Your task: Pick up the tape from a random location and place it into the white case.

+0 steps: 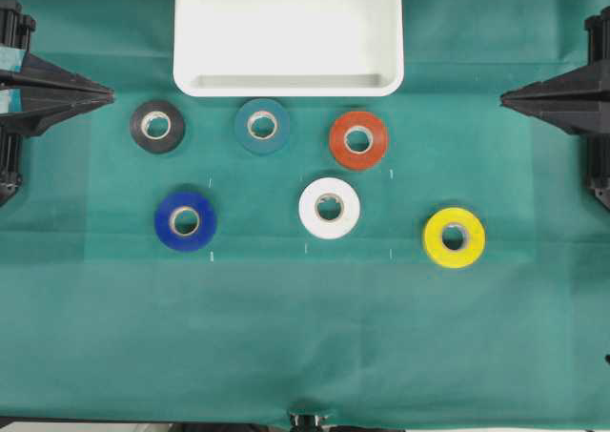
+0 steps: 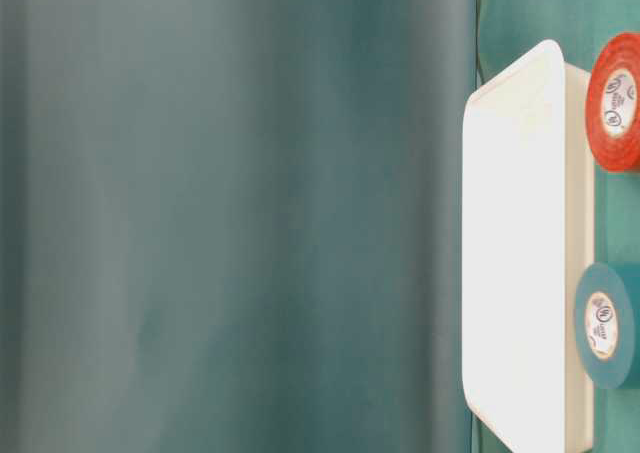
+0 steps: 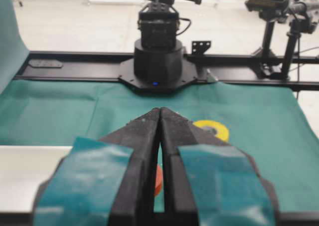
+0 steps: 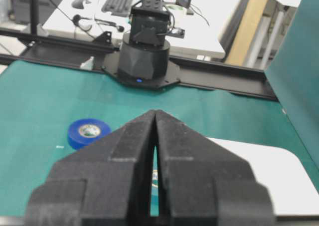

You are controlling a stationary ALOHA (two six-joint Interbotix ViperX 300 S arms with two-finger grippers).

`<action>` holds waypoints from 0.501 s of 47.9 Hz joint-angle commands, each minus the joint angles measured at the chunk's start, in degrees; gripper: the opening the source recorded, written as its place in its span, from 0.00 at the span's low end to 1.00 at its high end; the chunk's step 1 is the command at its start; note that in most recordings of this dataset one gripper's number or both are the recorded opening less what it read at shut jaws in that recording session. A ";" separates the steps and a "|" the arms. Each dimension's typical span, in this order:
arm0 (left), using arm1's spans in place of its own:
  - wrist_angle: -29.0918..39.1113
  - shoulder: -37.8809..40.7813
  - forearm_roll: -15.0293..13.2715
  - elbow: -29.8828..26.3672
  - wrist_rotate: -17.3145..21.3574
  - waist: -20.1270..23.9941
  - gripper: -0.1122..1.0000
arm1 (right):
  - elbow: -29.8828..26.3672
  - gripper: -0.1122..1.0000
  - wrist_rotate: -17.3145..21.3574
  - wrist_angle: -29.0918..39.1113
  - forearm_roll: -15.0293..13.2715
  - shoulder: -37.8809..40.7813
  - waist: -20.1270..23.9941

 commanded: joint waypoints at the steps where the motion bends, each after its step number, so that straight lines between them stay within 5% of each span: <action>1: 0.79 0.70 -0.26 -1.93 -0.09 -0.09 0.11 | -1.67 0.10 0.09 0.00 0.09 0.70 -0.18; 24: 3.34 0.70 -0.35 -2.37 0.62 -0.09 0.11 | -2.90 0.10 0.09 3.96 0.09 1.41 -0.26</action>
